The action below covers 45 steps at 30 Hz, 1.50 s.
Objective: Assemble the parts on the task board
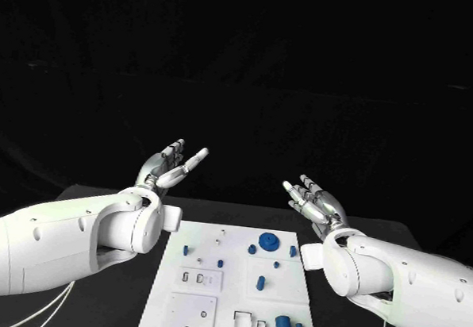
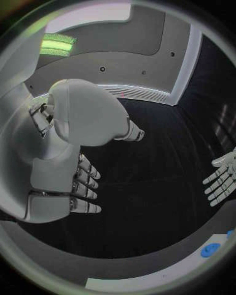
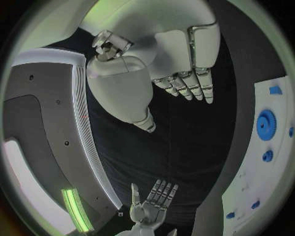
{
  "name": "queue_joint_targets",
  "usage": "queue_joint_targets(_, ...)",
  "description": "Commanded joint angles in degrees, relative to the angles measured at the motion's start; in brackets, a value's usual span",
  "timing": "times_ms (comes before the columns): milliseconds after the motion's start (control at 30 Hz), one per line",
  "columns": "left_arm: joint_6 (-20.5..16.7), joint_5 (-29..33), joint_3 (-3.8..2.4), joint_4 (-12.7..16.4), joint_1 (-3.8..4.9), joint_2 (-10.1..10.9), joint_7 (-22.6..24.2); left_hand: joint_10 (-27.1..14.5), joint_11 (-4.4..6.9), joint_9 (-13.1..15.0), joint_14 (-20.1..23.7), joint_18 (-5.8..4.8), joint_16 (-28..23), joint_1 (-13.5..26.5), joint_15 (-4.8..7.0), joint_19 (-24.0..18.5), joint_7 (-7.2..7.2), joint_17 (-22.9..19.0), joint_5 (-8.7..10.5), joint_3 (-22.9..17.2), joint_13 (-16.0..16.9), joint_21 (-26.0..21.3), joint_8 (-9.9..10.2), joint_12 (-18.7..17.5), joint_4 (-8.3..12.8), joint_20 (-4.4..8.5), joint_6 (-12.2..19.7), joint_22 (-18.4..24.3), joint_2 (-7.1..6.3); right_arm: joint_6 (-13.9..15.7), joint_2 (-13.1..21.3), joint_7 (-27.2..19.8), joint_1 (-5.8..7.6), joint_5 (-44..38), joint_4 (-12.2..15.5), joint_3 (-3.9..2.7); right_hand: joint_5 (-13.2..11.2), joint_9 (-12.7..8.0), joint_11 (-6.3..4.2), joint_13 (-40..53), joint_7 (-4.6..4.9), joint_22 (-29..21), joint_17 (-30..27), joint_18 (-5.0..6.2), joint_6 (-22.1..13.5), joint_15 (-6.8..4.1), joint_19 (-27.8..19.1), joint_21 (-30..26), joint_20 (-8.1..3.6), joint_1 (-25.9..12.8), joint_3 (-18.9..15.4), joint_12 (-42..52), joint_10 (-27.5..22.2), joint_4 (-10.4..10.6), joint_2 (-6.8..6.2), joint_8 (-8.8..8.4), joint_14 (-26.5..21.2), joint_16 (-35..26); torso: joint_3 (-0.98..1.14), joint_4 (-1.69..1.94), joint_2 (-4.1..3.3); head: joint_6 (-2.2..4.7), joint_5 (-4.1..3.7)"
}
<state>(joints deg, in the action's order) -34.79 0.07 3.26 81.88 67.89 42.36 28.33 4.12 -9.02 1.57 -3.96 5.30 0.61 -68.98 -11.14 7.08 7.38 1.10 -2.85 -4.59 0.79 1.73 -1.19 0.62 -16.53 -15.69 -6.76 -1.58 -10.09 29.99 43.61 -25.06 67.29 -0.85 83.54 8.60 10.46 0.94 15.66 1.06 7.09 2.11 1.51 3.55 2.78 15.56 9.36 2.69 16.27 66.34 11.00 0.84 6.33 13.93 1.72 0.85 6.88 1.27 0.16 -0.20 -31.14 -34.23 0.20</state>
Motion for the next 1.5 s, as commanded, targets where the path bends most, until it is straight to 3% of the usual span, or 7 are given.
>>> queue_joint_targets(33, 3.94, -0.91, 0.00, -0.03, 0.10, -0.16, 0.10, 4.10, -1.58, 1.08, -3.37, 1.19, 1.32, -4.28, -3.21, 2.66, 5.66, 0.91, -0.22, -2.83, 0.65, 1.53, -1.70, 1.05, -0.54, -1.25, -4.72, -0.74, 2.65, -11.80, -0.25, 3.22, 1.04, -2.68, -1.04, 0.94, -0.20, 1.89, 0.60, 1.08, 10.34, 1.23, 1.68, 1.01, 6.24, 0.21, 5.28, 2.55, 0.59, 7.64, 0.64, 2.00, 8.37, -3.36, -0.98, 2.72, 8.44, 2.56, 0.01, 0.00, 0.00, -0.01, 0.00)
queue_joint_targets(200, 3.94, -0.91, 0.00, -0.03, 0.10, -0.16, 0.10, 21.17, -5.45, 3.76, -22.25, 0.86, 8.28, -7.14, -2.79, 19.50, 8.80, 5.33, -0.04, -5.23, 2.51, 9.14, -5.86, 5.10, -0.36, -1.04, -15.78, -4.45, 5.31, -14.97, -0.41, 4.09, 2.02, -3.16, -1.93, 2.09, -1.23, 5.31, -0.81, 2.77, 9.90, 3.67, 4.73, 3.22, 19.30, -1.92, 17.10, 7.67, 0.33, 13.29, 2.60, 6.29, 27.66, -8.94, -2.39, 8.29, 25.19, 8.08, 0.01, 0.00, 0.00, -0.01, 0.00)
queue_joint_targets(300, 3.94, -0.91, 0.00, -0.03, 0.10, -0.16, 0.10, 34.19, -4.98, 5.88, -36.62, 3.12, 14.07, -9.14, -1.06, 30.08, 8.44, 8.48, -0.35, -5.99, 3.32, 14.03, -9.39, 7.90, -0.12, -0.81, -24.44, -6.36, 5.87, -15.43, -0.44, 4.22, 2.16, -3.23, -2.05, 2.25, -0.55, 6.87, -1.65, 2.95, 9.65, 5.26, 6.17, 4.58, 26.38, -3.20, 26.20, 11.51, 0.31, 14.37, 3.92, 7.75, 38.37, -11.08, -3.01, 10.95, 34.97, 10.94, 0.01, 0.00, 0.00, -0.01, 0.00)
queue_joint_targets(333, 6.24, -0.02, -0.05, 0.23, 0.21, 1.65, 1.52, 39.47, -4.41, 6.65, -39.68, 4.30, 15.27, -9.99, -0.19, 32.93, 8.18, 9.09, -0.09, -6.22, 3.29, 15.31, -10.63, 8.51, -0.12, -0.85, -27.62, -6.64, 5.95, -7.61, 0.48, 1.70, 4.13, -20.05, -3.70, 2.11, -0.41, 7.46, -2.09, 2.80, 9.42, 5.42, 6.42, 5.21, 29.54, -3.72, 27.96, 12.28, 0.24, 14.51, 4.72, 7.83, 41.29, -11.87, -3.30, 12.00, 37.60, 11.60, -0.07, 0.17, -0.73, -0.95, 0.03)
queue_joint_targets(467, 7.43, -0.38, -0.09, 0.75, 0.32, 2.31, 1.10, 48.23, -2.44, 9.01, -45.62, 5.34, 17.32, -12.31, 1.81, 38.28, 6.91, 10.70, -0.05, -6.96, 3.31, 17.44, -15.06, 9.81, -0.08, -0.08, -38.01, -6.86, 5.92, -7.52, 0.64, 2.60, 4.76, -25.06, -4.30, 2.06, -0.17, 8.57, -3.08, 2.59, 8.69, 5.45, 6.33, 6.35, 37.78, -4.89, 31.24, 13.49, 0.15, 13.79, 7.84, 6.54, 45.82, -13.48, -4.23, 13.98, 41.65, 11.88, -0.06, 0.18, -1.26, -0.76, 0.05)
queue_joint_targets(1033, 11.88, -4.90, -0.79, 6.83, 0.84, 6.82, -1.49, 60.88, 1.18, 9.87, -58.95, 5.23, 24.16, -15.66, 6.45, 49.30, 4.16, 19.01, -0.10, -10.21, 3.44, 23.41, -16.15, 7.72, 0.01, 4.71, -44.52, -8.33, 2.94, -11.52, 1.38, 11.40, 7.68, -55.42, -3.99, 1.67, 0.11, 8.70, -7.21, 2.96, 4.86, 8.47, 10.85, 6.96, 48.81, -10.17, 42.74, 21.41, -4.36, 9.14, 17.95, 3.18, 58.48, -16.48, -10.18, 15.06, 57.86, 16.73, -0.22, 0.22, -4.20, -0.78, -0.24)
queue_joint_targets(1500, 14.94, -7.38, -2.24, 13.98, 1.17, 9.38, -4.65, 61.54, 1.28, 9.86, -59.61, 5.17, 25.34, -14.51, 6.70, 49.87, 4.11, 20.80, -0.10, -10.02, 3.47, 24.20, -15.54, 6.89, -0.01, 5.07, -44.25, -8.62, 2.11, -16.39, 0.70, 24.74, 9.52, -86.19, -0.45, 1.39, 1.97, 10.30, -9.87, 3.49, 2.80, 25.64, 33.45, 6.08, 50.96, -14.97, 57.58, 44.34, -9.92, 5.41, 15.71, 2.81, 60.67, -15.95, -13.45, 14.56, 78.40, 42.39, -0.83, 0.63, -7.80, -0.93, -0.61)
